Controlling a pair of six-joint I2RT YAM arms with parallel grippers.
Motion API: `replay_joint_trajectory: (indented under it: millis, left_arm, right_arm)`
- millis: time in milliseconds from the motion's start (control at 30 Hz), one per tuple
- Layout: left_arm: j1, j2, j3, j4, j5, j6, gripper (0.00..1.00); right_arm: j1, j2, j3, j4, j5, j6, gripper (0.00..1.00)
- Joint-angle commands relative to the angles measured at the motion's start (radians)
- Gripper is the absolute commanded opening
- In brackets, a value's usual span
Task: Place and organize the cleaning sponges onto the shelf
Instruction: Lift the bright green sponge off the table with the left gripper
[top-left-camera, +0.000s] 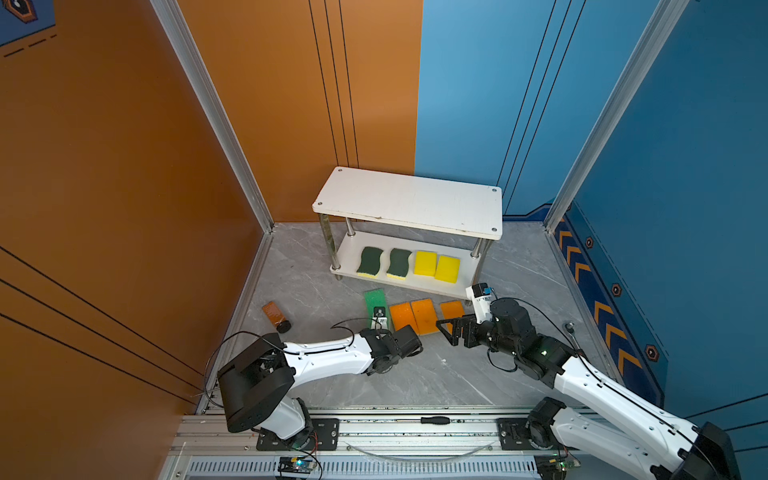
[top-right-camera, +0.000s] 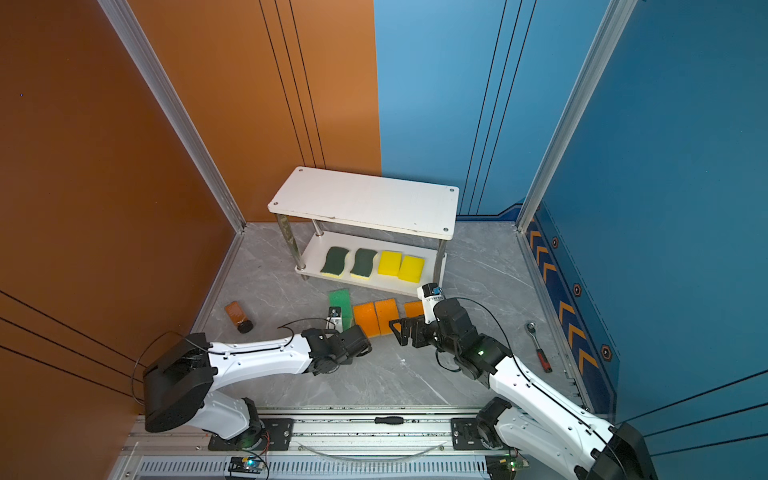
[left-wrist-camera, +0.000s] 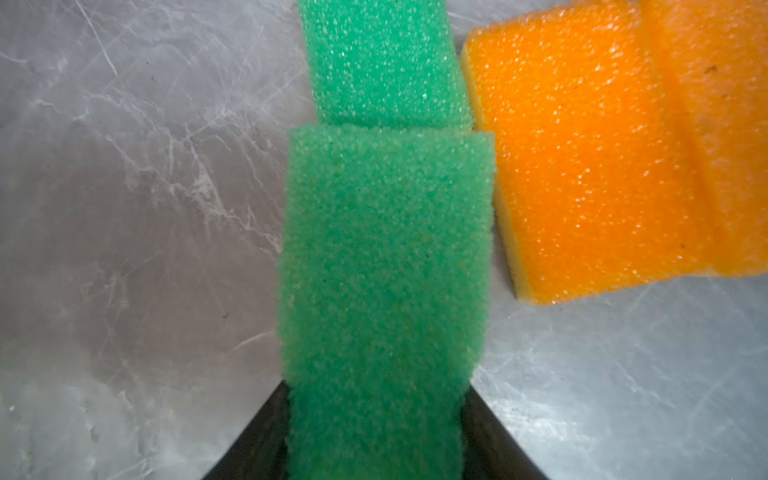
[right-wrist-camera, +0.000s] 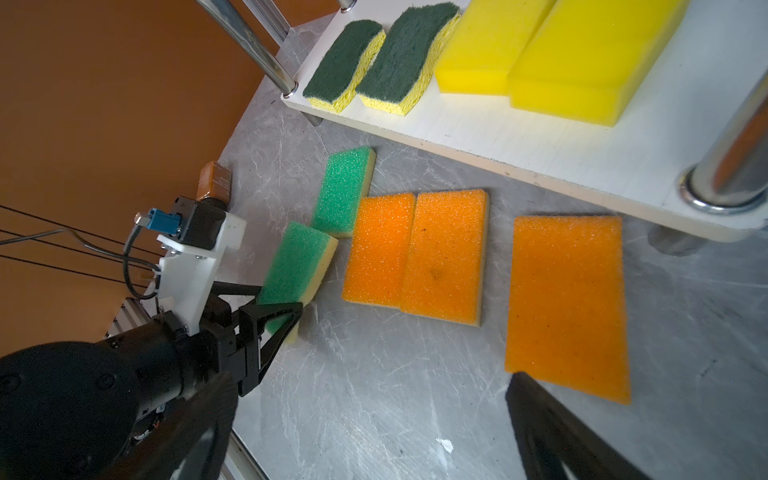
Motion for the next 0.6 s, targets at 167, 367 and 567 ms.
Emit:
replay_joint_trajectory:
  millis: [167, 367, 567]
  left_arm:
    - [-0.01, -0.047, 0.076, -0.061, -0.013, 0.065, 0.58]
    - [-0.011, -0.064, 0.132, -0.096, -0.024, 0.109, 0.58]
    - [-0.011, -0.088, 0.176, -0.104, -0.016, 0.158, 0.59]
  right_arm:
    - [0.007, 0.008, -0.006, 0.02, -0.006, 0.011, 1.0]
    - [0.007, 0.014, -0.004, 0.02, -0.009, 0.011, 1.0]
    - [0.007, 0.014, -0.004, 0.019, -0.007, 0.01, 1.0]
